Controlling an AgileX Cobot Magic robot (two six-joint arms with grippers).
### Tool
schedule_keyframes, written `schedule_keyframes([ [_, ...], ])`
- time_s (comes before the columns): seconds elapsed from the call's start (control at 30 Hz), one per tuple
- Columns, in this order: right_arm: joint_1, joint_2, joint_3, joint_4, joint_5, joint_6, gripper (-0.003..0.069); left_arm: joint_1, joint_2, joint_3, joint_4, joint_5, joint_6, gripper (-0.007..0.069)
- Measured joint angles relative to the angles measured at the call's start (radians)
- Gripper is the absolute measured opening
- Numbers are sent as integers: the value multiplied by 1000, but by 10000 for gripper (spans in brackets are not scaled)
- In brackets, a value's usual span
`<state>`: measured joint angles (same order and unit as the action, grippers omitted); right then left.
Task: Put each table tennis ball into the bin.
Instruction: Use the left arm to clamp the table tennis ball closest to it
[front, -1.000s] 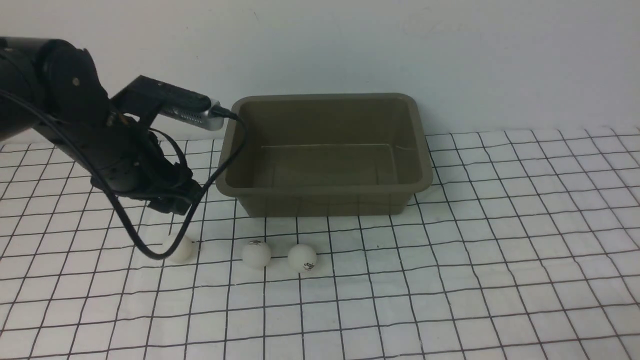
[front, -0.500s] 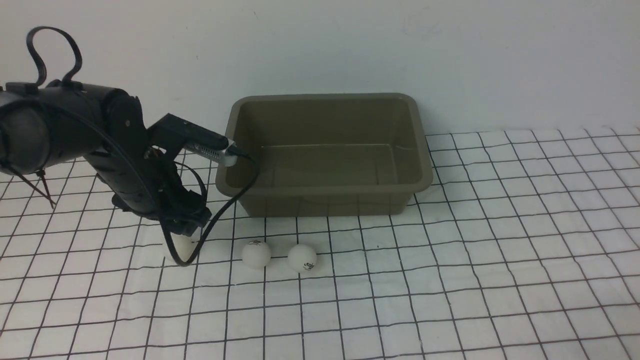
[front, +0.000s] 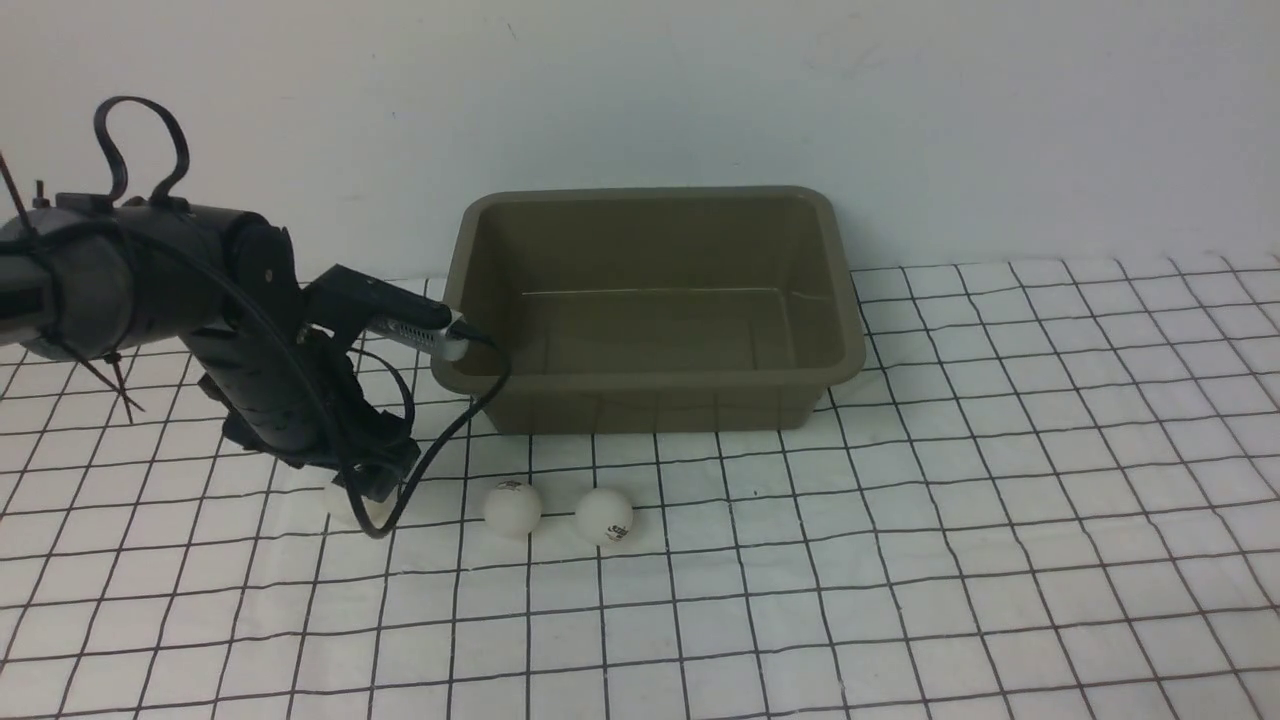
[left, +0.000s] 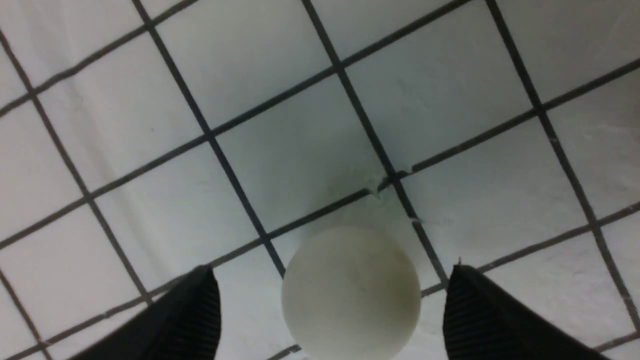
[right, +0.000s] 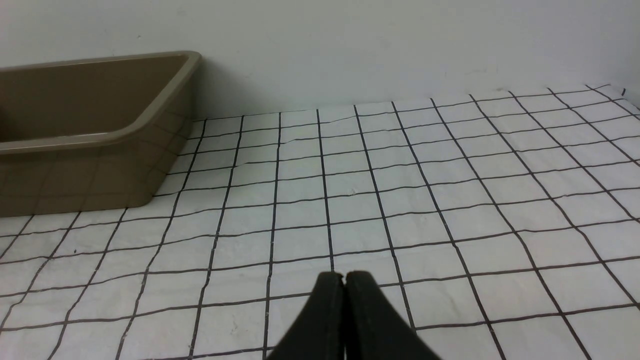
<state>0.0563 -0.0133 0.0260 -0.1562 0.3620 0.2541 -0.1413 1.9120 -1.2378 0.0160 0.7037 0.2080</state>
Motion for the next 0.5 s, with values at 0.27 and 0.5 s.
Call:
schedule_keyframes([
  [0.27,0,0,0,0,0,0,-18,0,75,-1,-4,0,0,530],
  [0.5,0,0,0,0,0,0,-18,0,80,-3,-23,-5,0,352],
])
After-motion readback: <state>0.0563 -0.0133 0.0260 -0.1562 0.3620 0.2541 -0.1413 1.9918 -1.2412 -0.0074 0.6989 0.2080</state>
